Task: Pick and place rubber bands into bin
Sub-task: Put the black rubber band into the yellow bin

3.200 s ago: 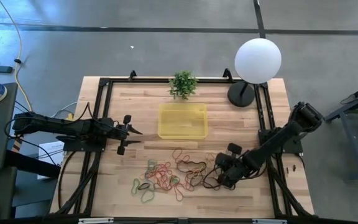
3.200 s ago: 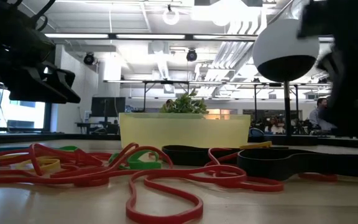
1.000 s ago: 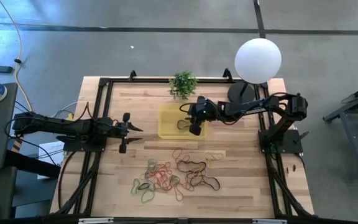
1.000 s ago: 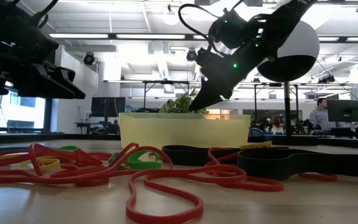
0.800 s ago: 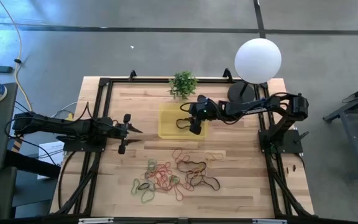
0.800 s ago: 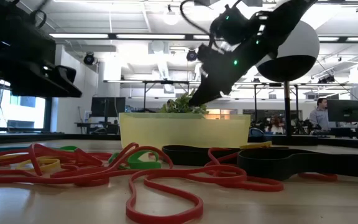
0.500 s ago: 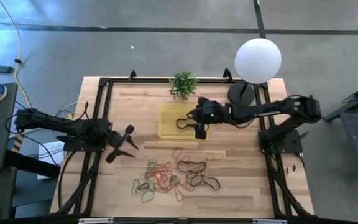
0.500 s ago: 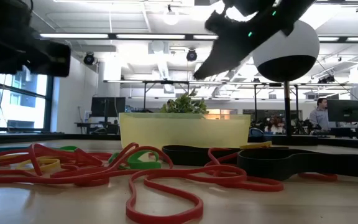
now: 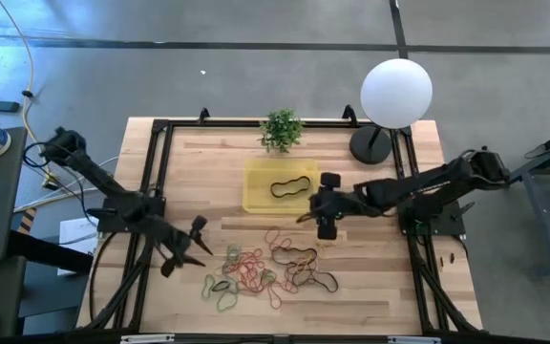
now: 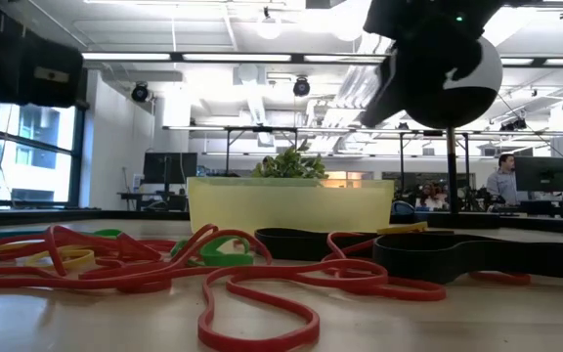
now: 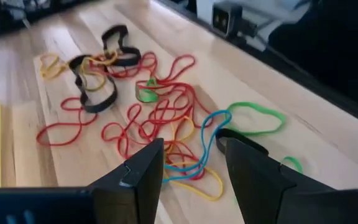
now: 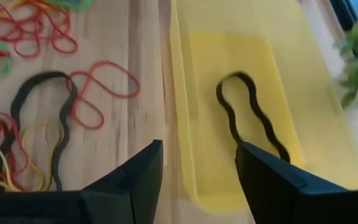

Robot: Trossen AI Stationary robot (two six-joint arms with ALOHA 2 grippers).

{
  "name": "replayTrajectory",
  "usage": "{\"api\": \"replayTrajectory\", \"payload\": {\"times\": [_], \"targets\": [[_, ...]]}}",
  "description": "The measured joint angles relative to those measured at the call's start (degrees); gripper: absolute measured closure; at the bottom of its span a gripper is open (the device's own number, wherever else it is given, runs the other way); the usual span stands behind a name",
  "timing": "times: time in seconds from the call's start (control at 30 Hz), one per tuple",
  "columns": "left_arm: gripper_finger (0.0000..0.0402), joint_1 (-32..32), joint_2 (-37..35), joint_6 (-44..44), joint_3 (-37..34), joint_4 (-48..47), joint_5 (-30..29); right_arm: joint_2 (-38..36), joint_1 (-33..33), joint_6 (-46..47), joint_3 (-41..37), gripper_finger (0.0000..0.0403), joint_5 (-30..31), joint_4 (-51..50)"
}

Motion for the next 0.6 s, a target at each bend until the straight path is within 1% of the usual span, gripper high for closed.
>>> {"api": "replayTrajectory", "payload": {"times": [0.13, 0.3, 0.47, 0.53, 0.6], "targets": [[0.0241, -2.33, 13.05, -2.21, 8.88, -3.71, -1.01, 0.0, 3.39, 5.28, 0.0, 0.0213, 3.0, -3.65], [0.0241, -2.2, 27.15, -3.25, 22.5, -17.55, -0.88, 0.0, 7.39, 13.19, 0.0, 0.0203, 4.66, -8.94], [0.0241, -2.18, 36.62, -7.26, 33.52, -30.86, -0.44, 0.0, 12.61, 21.05, -0.03, 0.0192, 5.74, -12.32], [0.0241, -2.18, 39.02, -9.74, 36.5, -34.85, -0.27, 0.0, 15.18, 23.14, -0.04, 0.0189, 7.81, -12.86], [0.0241, -2.22, 40.8, -12.33, 38.31, -36.56, 0.12, 0.0, 17.75, 24.63, -0.04, 0.019, 10.59, -13.03]]}}
